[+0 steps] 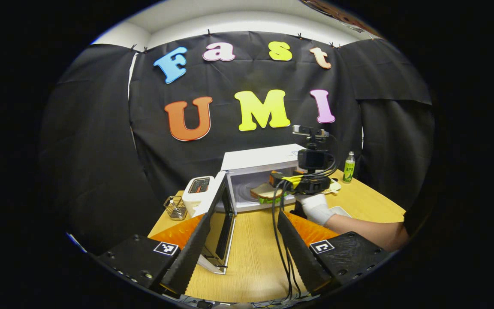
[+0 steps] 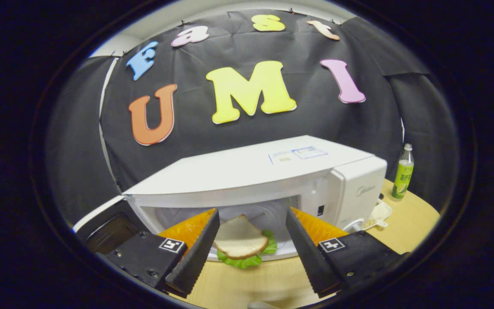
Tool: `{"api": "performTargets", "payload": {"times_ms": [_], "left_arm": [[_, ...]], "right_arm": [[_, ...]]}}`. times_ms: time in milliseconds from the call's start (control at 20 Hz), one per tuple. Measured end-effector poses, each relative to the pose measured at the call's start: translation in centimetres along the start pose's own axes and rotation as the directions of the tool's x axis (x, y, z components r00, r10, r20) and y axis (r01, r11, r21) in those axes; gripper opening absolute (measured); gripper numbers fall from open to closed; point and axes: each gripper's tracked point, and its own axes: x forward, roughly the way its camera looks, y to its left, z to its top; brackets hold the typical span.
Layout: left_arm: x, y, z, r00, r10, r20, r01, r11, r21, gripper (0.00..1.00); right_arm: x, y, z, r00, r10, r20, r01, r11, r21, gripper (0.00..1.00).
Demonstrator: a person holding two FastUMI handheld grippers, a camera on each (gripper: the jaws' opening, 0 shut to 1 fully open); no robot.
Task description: Open the microwave oven with the left hand, put the food in, and close the microwave oven.
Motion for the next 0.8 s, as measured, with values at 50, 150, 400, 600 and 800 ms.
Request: {"api": "performTargets", "payload": {"times_ms": [50,150,400,600,800], "left_arm": [[-0.1,0.3,0.1,1.0,0.008,0.004,-0.008,1.0,-0.007,0.95],[-0.3,0.9,0.6,1.0,0.019,0.021,-0.018,1.0,-0.023,0.95],[-0.6,3.6,2.2,0.995,0.06,0.08,-0.058,0.998,-0.031,0.95],[-0.4,5.9,3.7,0.988,0.102,0.12,-0.098,0.994,-0.042,0.95],[0.0,8.0,4.8,0.977,0.141,0.158,-0.135,0.99,-0.052,0.95]], "right_arm": [[-1.6,-0.4,1.3,1.0,0.012,0.01,-0.012,1.0,-0.012,0.99],[-4.7,-0.9,4.1,0.998,0.06,0.032,-0.058,0.996,-0.062,0.99],[-11.9,-4.9,10.4,0.991,0.12,0.066,-0.106,0.976,-0.189,0.99],[-17.8,-8.0,15.0,0.985,0.132,0.111,-0.11,0.976,-0.185,0.99],[-22.0,-12.0,16.1,0.988,0.113,0.103,-0.094,0.98,-0.174,0.99]]}}
